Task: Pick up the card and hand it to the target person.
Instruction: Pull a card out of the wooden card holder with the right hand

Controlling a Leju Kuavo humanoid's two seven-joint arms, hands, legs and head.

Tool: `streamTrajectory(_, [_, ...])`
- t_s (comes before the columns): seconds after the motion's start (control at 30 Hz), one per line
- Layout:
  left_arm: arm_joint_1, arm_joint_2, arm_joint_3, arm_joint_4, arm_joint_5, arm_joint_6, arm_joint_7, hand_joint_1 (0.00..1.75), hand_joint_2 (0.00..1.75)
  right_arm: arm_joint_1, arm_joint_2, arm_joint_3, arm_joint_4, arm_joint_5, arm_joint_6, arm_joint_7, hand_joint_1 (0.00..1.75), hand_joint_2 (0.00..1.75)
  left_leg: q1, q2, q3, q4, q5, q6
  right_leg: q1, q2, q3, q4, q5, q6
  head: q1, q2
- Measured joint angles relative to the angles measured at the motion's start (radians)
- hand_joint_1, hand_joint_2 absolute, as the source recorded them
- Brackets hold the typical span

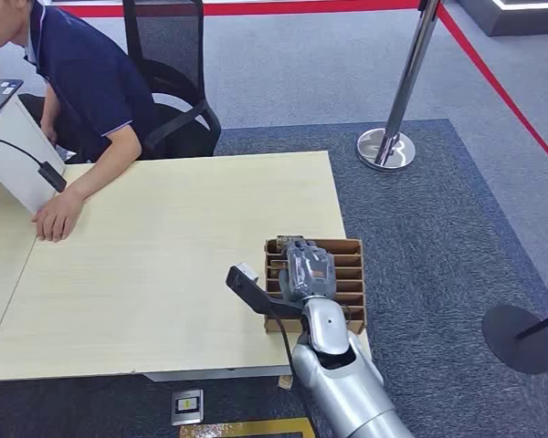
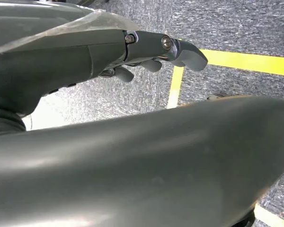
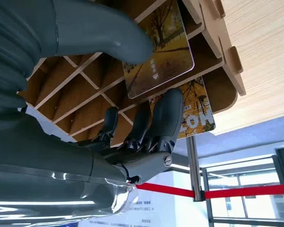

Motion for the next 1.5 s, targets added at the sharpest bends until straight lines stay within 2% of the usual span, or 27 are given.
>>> streamTrajectory(0.43, [0.0,0.0,0.0,0.0,-0.002,0.002,0.0,0.0,0.0,-0.002,0.0,-0.002,0.011,0.002,0.0,0.001,0.88,1.75,0.0,0.0,0.0,0.0,0.0,0.0,0.0,0.0,0.0,0.0,0.0,0.0,0.0,0.0])
streamTrajectory(0.57, [0.0,0.0,0.0,0.0,-0.004,0.002,0.0,0.0,0.0,-0.002,0.0,-0.008,0.011,0.004,0.0,0.005,0.95,1.75,0.0,0.0,0.0,0.0,0.0,0.0,0.0,0.0,0.0,0.0,0.0,0.0,0.0,0.0])
streamTrajectory(0.67, [0.0,0.0,0.0,0.0,-0.005,0.002,0.0,0.0,0.0,-0.002,0.0,-0.012,0.011,0.006,0.001,0.006,1.13,1.75,0.0,0.0,0.0,0.0,0.0,0.0,0.0,0.0,0.0,0.0,0.0,0.0,0.0,0.0])
streamTrajectory(0.83, [0.0,0.0,0.0,0.0,-0.006,0.002,0.0,0.0,0.0,-0.002,0.0,-0.017,0.009,0.007,0.0,0.006,1.61,1.75,0.0,0.0,0.0,0.0,0.0,0.0,0.0,0.0,0.0,0.0,0.0,0.0,0.0,0.0])
streamTrajectory(0.9, [0.0,0.0,0.0,0.0,-0.007,0.002,0.0,0.0,0.0,-0.002,0.0,-0.018,0.008,0.007,-0.001,0.006,1.74,1.75,0.0,0.0,0.0,0.0,0.0,0.0,0.0,0.0,0.0,0.0,0.0,0.0,0.0,0.0])
streamTrajectory(1.2, [0.0,0.0,-0.001,0.0,-0.008,0.002,-0.002,0.0,0.0,0.027,-0.003,-0.019,-0.045,0.02,-0.002,-0.008,1.75,1.75,0.0,0.0,0.0,0.0,0.0,0.0,0.0,0.0,0.0,0.0,0.0,0.0,0.0,0.0])
streamTrajectory(1.5, [0.0,0.0,-0.001,0.0,-0.001,0.001,-0.007,0.0,0.0,0.101,-0.024,-0.012,-0.263,-0.009,0.044,-0.066,1.75,1.75,0.0,0.0,-0.002,0.0,0.0,0.0,0.0,0.0,-0.002,0.0,0.0,0.0,0.0,0.0])
